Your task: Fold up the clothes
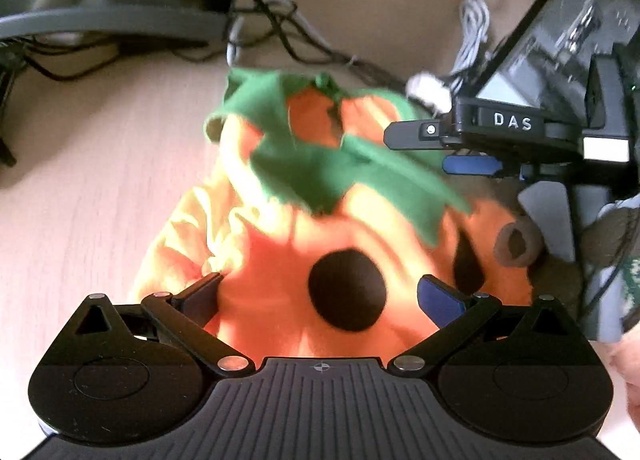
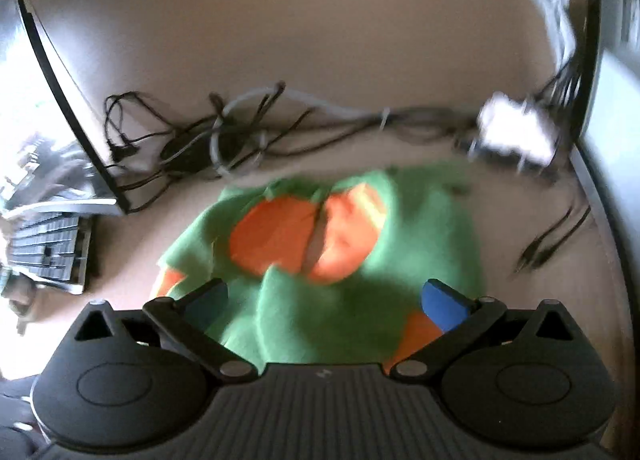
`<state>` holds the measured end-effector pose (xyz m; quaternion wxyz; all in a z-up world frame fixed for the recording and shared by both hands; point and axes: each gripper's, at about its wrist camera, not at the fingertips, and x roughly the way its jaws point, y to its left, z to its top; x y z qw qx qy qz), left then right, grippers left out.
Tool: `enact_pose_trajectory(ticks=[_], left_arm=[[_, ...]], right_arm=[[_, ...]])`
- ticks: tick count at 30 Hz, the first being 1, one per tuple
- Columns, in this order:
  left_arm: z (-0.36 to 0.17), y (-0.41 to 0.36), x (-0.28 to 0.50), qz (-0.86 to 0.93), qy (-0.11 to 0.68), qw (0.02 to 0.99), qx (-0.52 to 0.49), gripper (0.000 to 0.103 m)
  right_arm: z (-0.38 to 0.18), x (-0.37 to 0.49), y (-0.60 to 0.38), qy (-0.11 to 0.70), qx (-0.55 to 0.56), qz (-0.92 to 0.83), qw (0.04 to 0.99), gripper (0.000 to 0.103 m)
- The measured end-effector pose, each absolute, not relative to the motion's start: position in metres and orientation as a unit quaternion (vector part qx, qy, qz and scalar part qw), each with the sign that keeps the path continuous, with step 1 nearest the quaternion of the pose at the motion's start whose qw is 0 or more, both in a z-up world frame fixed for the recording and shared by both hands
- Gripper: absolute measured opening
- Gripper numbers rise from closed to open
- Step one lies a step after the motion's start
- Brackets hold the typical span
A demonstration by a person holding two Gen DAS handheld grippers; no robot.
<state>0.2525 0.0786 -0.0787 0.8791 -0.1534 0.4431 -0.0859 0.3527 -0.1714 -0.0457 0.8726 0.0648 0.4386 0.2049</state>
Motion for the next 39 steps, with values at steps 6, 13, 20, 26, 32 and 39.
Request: enact_pose_trajectory(ticks=[6, 13, 20, 26, 32, 39], left_arm=[[-0.085, 0.084, 0.258, -0.082, 0.458, 0.875, -0.134, 0.103], [-0.085, 0.083, 0.255, -0.081, 0.455, 0.879, -0.120, 0.103], [-0.086, 0.092, 0.262, -0.078, 0.452, 0.883, -0.100, 0.103], [-0.085, 0.108, 0.275, -0.060, 0.448, 0.887, -0.093, 0.103], [-0.084, 0.112, 0.269, -0.057, 0.446, 0.887, -0.105, 0.103], [-0.083, 0.119, 0.258, -0.055, 0.453, 0.882, -0.116, 0.103]], right_arm=[[-0.065, 0.346, -0.178, 0.474, 0.088, 0.186, 0.856, 0.103], [-0.055, 0.355, -0.157, 0.478, 0.031, 0.184, 0.858, 0.090], [-0.021, 0.369, -0.129, 0.298, -0.138, 0.217, 0.919, 0.050], [-0.060, 0.421, -0.126, 0.342, -0.134, 0.197, 0.909, 0.038], [-0.077, 0.431, -0.129, 0.340, -0.132, 0.157, 0.918, 0.041], [-0.079, 0.434, -0.138, 0.334, -0.112, 0.099, 0.931, 0.041]])
